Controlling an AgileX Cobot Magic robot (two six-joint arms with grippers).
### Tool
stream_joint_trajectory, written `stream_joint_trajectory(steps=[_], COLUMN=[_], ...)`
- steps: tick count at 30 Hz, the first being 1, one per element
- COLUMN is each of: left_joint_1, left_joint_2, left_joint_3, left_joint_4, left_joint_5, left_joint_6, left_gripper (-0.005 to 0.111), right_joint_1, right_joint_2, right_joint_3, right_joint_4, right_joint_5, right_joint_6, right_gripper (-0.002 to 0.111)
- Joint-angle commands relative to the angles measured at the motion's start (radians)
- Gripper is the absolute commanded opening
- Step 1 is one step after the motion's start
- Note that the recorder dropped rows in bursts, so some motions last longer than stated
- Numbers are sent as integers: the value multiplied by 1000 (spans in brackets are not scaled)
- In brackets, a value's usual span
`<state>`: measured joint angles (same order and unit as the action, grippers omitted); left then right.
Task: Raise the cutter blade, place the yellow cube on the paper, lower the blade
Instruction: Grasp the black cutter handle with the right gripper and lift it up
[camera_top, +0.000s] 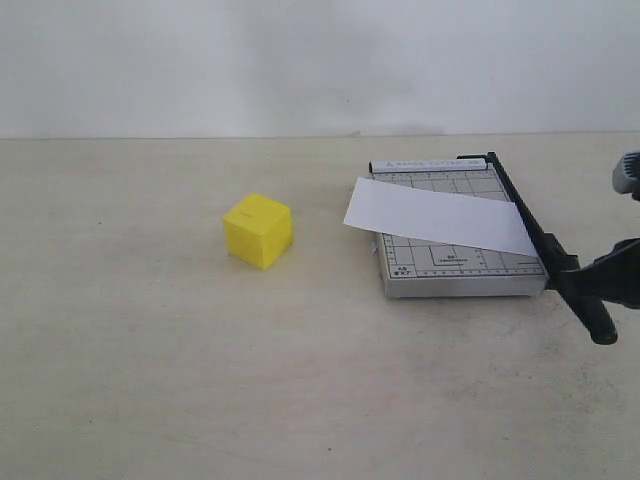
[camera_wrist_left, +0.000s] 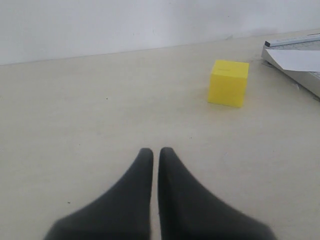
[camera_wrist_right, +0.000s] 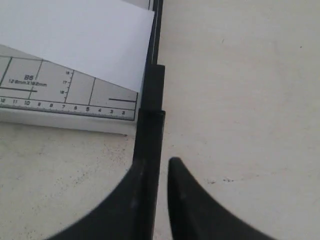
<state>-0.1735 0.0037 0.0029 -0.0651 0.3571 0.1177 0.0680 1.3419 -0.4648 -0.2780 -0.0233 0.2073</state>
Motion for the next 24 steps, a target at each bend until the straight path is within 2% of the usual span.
stream_joint_trajectory(steps=[1,4,8,13,15,16,18,24], left_joint_1=[1,1,1,1,1,1,1,1], left_joint_2=[-4,-4,-4,-4,-4,-4,-4,-4], left_joint_3=[-3,-3,-3,-3,-3,-3,-3,-3], left_joint_4=[-2,-2,-2,-2,-2,-2,-2,-2], left_joint_5=[-17,-17,-17,-17,-17,-17,-17,-17], left_joint_6=[-3,-3,-3,-3,-3,-3,-3,-3], left_gripper=[5,5,5,5,5,5,5,5], right_joint_1=[2,2,2,2,2,2,2,2], right_joint_2=[21,32,154,246,250,246,246,175], right_joint_3=[-6,-6,-6,-6,-6,-6,-6,-15], right_joint_4=[-5,4,7,7,7,7,7,7], right_joint_5=[-25,-77,-159,-145,-136,-122,-110,-102], right_joint_6=[-4,41,41,34,42,52,54,51], right_gripper=[49,58,58,58,44,25,0,0])
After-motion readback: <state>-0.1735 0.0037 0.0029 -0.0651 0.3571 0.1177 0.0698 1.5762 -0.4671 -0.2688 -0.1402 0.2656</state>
